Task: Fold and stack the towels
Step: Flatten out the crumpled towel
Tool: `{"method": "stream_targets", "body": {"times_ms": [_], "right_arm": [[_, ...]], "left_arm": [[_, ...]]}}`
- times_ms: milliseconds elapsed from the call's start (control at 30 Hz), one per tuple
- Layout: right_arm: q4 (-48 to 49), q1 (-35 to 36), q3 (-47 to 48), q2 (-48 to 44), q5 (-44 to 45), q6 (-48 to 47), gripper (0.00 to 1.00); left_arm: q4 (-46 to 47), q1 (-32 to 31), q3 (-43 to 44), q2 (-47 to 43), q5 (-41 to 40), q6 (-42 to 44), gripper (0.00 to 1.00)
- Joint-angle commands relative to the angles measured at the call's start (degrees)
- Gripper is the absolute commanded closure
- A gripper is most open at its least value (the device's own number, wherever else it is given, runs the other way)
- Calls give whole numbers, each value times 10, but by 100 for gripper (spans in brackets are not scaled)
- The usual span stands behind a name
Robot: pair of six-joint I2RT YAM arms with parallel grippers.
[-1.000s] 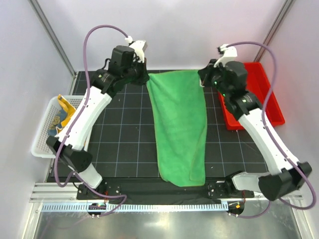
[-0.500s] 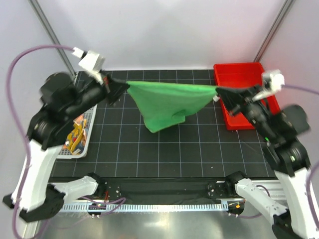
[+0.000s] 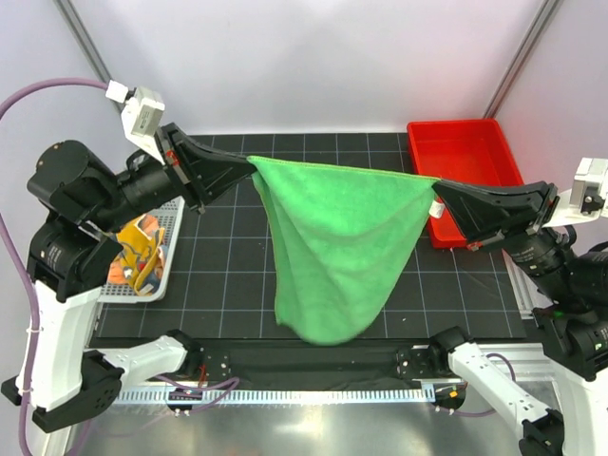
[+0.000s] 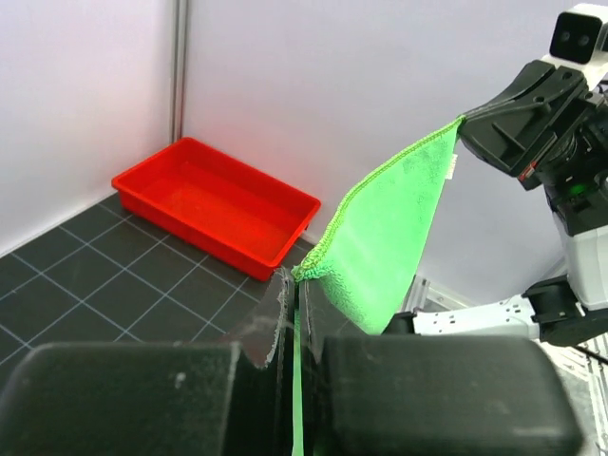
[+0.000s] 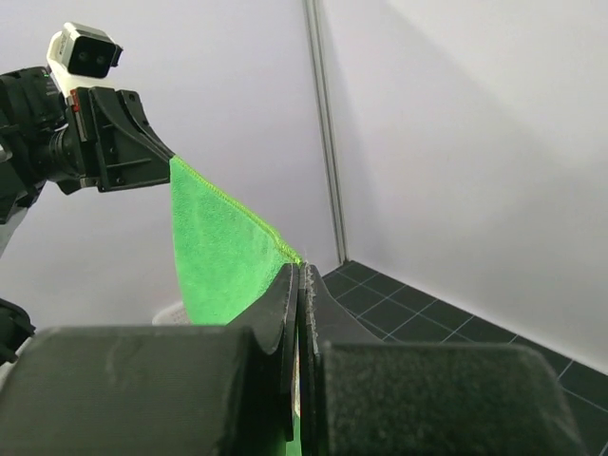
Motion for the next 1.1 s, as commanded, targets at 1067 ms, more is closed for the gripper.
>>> {"method": "stream_targets", "body": {"times_ms": [1067], "right_arm": [[266, -137, 222, 833, -79, -144, 99]], "left_arm": [[67, 180, 262, 683, -130, 201, 100]]}}
